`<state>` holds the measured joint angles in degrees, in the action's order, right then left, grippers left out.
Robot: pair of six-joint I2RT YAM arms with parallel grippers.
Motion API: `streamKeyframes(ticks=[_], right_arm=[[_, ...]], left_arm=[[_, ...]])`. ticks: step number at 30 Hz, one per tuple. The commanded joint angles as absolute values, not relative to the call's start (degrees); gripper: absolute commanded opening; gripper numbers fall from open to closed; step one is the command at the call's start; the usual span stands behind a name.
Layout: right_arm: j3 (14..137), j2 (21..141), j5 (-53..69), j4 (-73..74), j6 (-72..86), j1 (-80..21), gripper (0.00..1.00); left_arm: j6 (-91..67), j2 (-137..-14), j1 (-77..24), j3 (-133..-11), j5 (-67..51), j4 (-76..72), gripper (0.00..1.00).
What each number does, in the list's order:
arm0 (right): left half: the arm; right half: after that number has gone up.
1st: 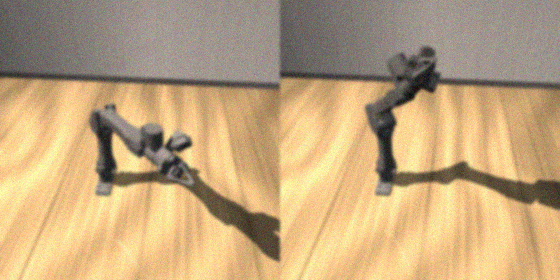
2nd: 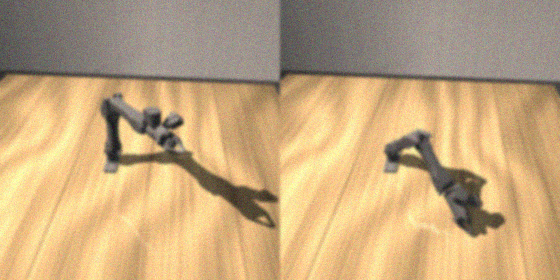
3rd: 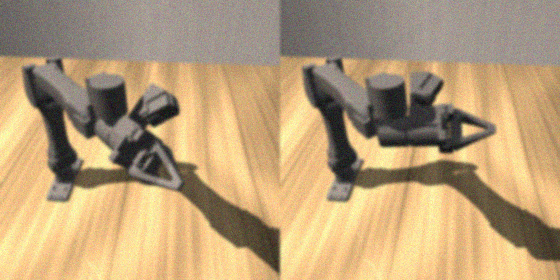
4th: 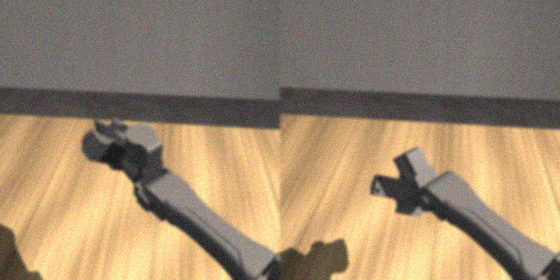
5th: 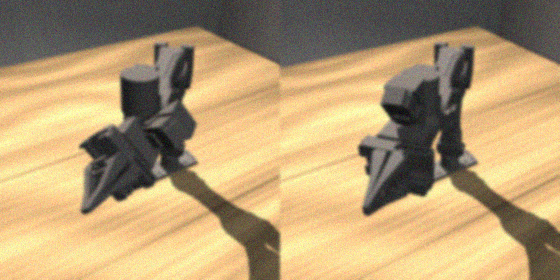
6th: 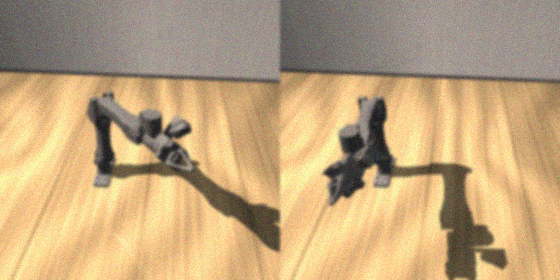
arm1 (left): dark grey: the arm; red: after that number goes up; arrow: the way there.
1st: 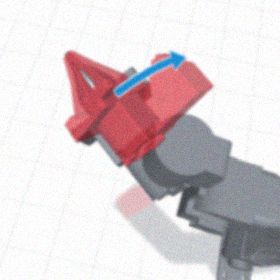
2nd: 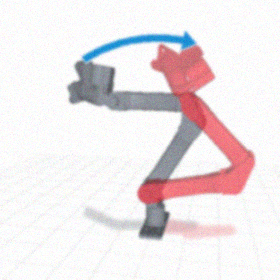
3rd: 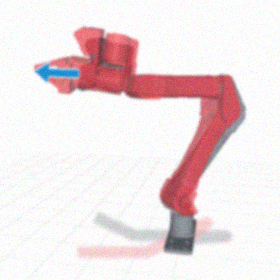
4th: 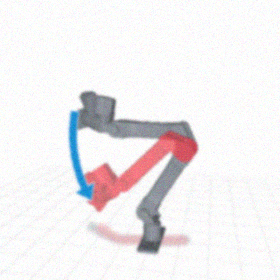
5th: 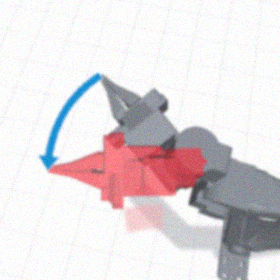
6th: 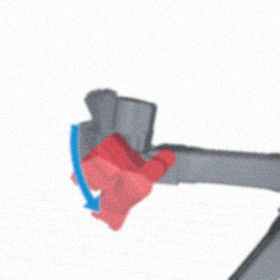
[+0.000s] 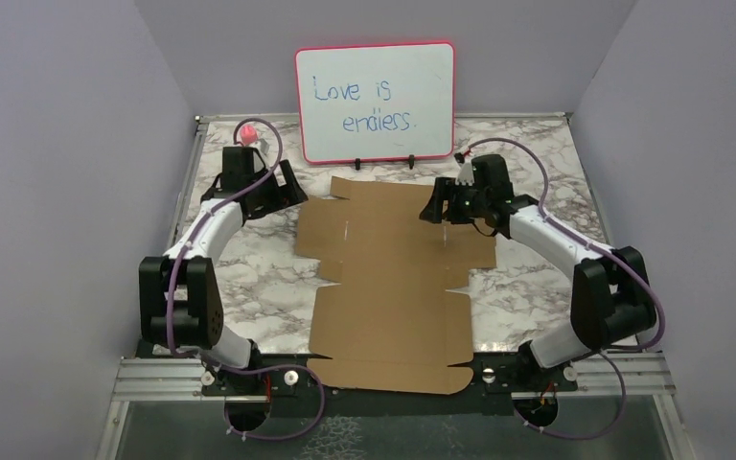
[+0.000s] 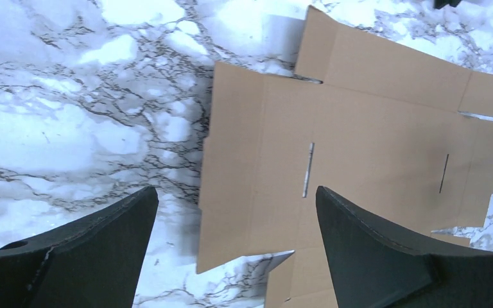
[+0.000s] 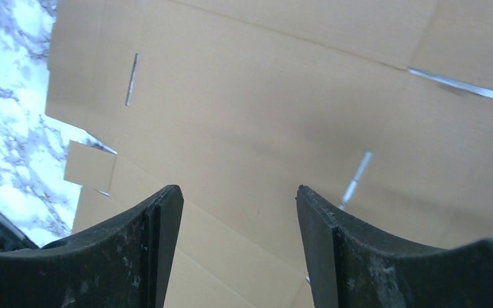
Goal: Fold the paper box
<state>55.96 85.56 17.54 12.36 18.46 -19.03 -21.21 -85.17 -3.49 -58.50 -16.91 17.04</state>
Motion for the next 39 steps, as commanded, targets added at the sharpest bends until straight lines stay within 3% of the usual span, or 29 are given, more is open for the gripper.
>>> streamKeyframes(ticks=[1, 17, 24, 31, 36, 39], right_arm=[[57.35, 90.32, 26.35, 2.47, 21.97, -20.55, 0.71], [55.89, 107.48, 36.94, -21.19, 34.54, -24.19, 0.71], [54.85, 112.10, 37.00, -23.38, 34.81, -24.26, 0.71], [53.78, 113.82, 37.00, -24.81, 34.80, -24.35, 0.71], [52.81, 114.43, 37.02, -26.14, 35.33, -24.50, 0.71], [52.73, 114.42, 36.42, -26.12, 35.18, -24.82, 0.71]], left_arm=[[-17.61, -90.44, -0.49, -61.67, -25.52, 20.39, 0.93], [-14.66, -104.52, 1.22, -66.88, -31.87, 22.47, 0.71], [-14.40, -105.81, 1.09, -66.06, -34.37, 22.52, 0.47], [-13.69, -103.62, 0.20, -65.92, -34.37, 22.50, 0.12], [-13.29, -100.90, -1.99, -66.29, -31.62, 23.50, 0.01], [-13.01, -99.09, -4.15, -67.47, -28.22, 25.28, 0.00]])
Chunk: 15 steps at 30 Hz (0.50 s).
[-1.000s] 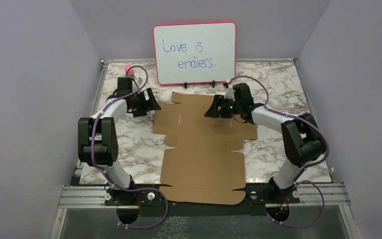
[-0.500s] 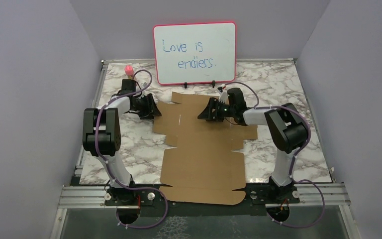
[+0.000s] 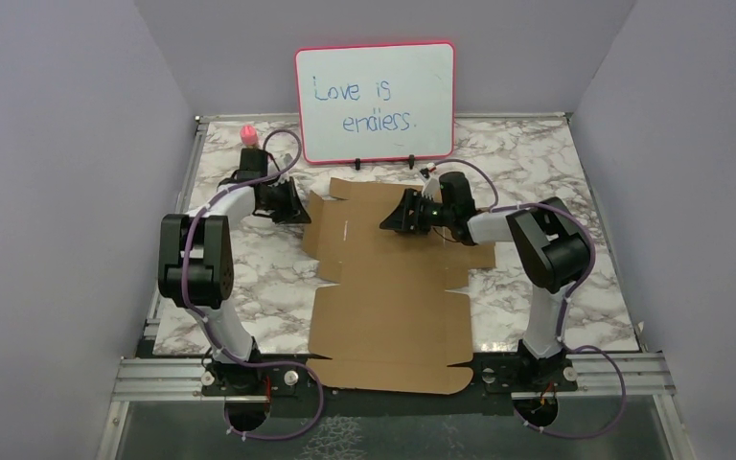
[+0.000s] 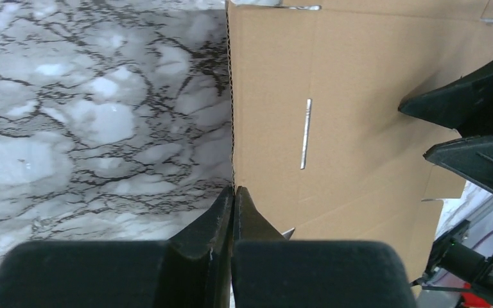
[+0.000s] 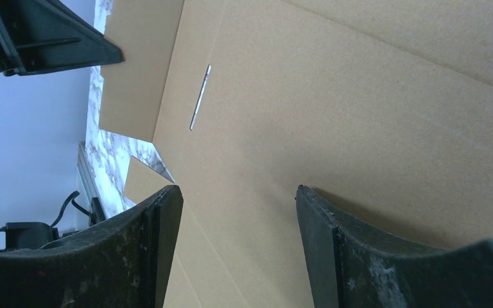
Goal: Fold the paper box
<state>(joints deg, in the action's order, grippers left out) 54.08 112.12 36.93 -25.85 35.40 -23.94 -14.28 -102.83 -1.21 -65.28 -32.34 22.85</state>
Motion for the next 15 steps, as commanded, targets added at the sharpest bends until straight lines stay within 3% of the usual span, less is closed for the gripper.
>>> streamKeyframes(ticks=[1, 15], right_arm=[[52.68, 114.31, 35.88, -25.98, 35.12, -24.91, 0.71], [50.42, 114.73, 29.05, -27.42, 37.52, -27.06, 0.71]], left_arm=[[-12.87, -98.64, -5.00, -68.16, -26.76, 26.16, 0.00], [-14.66, -97.39, -19.83, -76.39, -6.55, 34.70, 0.00]])
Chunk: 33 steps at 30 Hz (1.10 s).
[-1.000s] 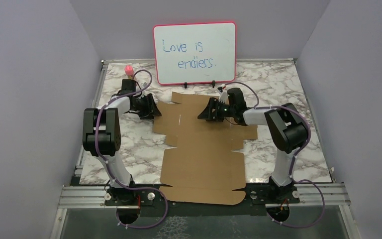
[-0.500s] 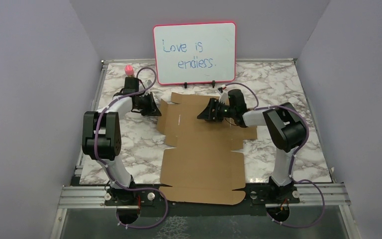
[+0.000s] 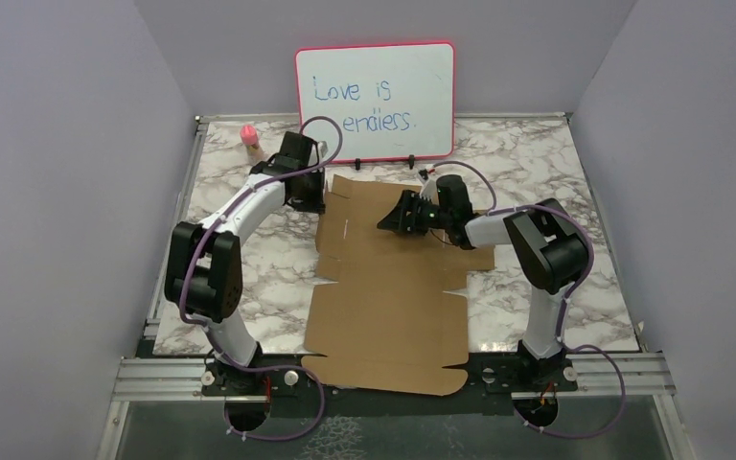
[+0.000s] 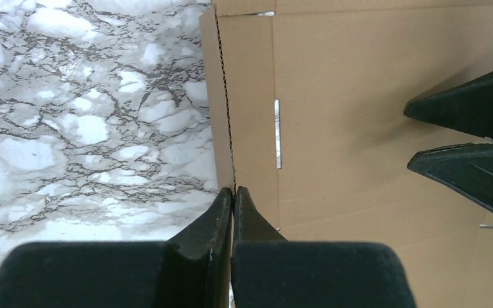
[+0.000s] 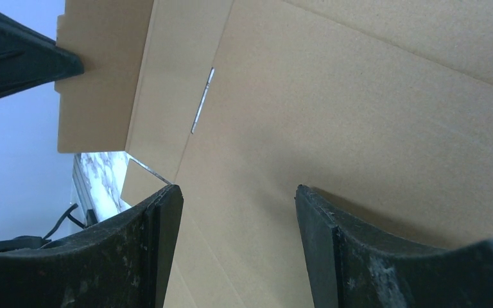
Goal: Fold the paper box
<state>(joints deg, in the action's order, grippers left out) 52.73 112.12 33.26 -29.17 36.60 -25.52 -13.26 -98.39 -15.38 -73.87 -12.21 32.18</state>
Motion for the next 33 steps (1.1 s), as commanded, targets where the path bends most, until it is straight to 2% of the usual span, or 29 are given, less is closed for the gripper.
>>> streamKeyframes(ticks=[1, 11, 19, 25, 33], right_arm=[[50.27, 114.78, 28.66, -27.53, 37.79, -27.18, 0.71], [48.30, 114.78, 24.66, -29.11, 40.16, -27.59, 0.71], [47.82, 115.83, 23.44, -30.25, 41.40, -28.21, 0.71], [47.54, 114.70, 22.53, -29.80, 40.69, -28.21, 0.71], [50.41, 109.63, 21.72, -23.24, 36.37, -28.21, 0.73]], left_arm=[[-14.75, -97.72, -20.91, -77.03, -5.55, 35.19, 0.00], [-14.90, -101.49, -32.33, -83.84, 7.02, 41.48, 0.00], [-16.59, -105.62, -38.87, -86.23, 9.73, 42.35, 0.00], [-16.24, -107.09, -40.03, -87.71, 12.75, 43.73, 0.00], [-14.77, -102.95, -39.29, -87.98, 20.96, 45.63, 0.00]])
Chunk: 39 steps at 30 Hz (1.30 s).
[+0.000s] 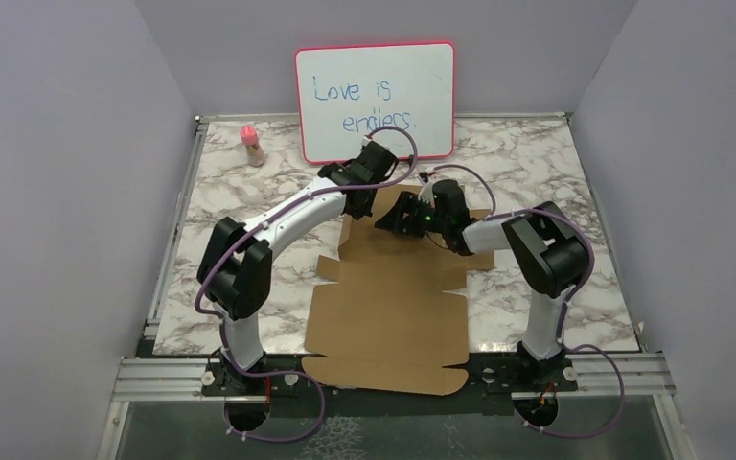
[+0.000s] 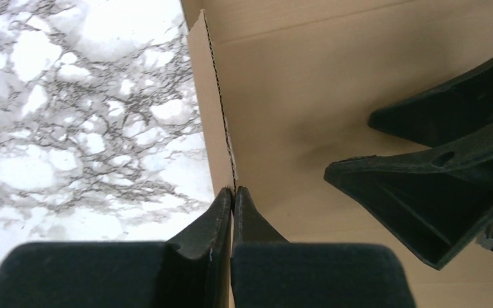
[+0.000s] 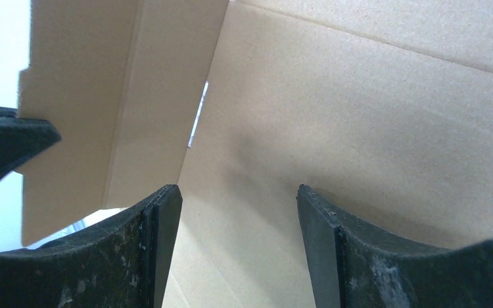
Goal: Fold the paper box
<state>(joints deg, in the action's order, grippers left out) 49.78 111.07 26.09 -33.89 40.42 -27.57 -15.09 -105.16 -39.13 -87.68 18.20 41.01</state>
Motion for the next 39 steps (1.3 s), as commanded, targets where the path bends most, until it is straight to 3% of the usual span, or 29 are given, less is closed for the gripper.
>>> streamKeyframes(ticks=[1, 10, 18, 23, 29, 39], right_arm=[[50.83, 108.77, 21.55, -22.11, 35.98, -28.18, 0.73], [55.37, 99.01, 15.16, -7.44, 28.91, -28.12, 0.79], [52.78, 87.87, 5.64, 4.71, 22.42, -23.13, 0.88], [49.94, 82.06, 6.50, 8.50, 21.35, -14.66, 0.91], [44.49, 77.48, 13.21, 8.52, 23.21, -1.96, 0.91], [37.41, 77.34, 18.55, 6.06, 26.81, 8.49, 0.91]], left_arm=[[-14.68, -102.24, -38.86, -87.98, 21.22, 45.59, 0.02], [-12.84, -97.22, -32.84, -87.73, 19.87, 44.83, 0.36], [-12.87, -91.98, -30.77, -84.71, 10.08, 38.49, 0.70], [-14.59, -92.94, -30.59, -80.54, -3.02, 31.17, 0.79], [-16.58, -98.40, -30.21, -76.53, -14.61, 22.74, 0.82], [-21.07, -105.77, -29.45, -72.39, -23.02, 11.99, 0.84]])
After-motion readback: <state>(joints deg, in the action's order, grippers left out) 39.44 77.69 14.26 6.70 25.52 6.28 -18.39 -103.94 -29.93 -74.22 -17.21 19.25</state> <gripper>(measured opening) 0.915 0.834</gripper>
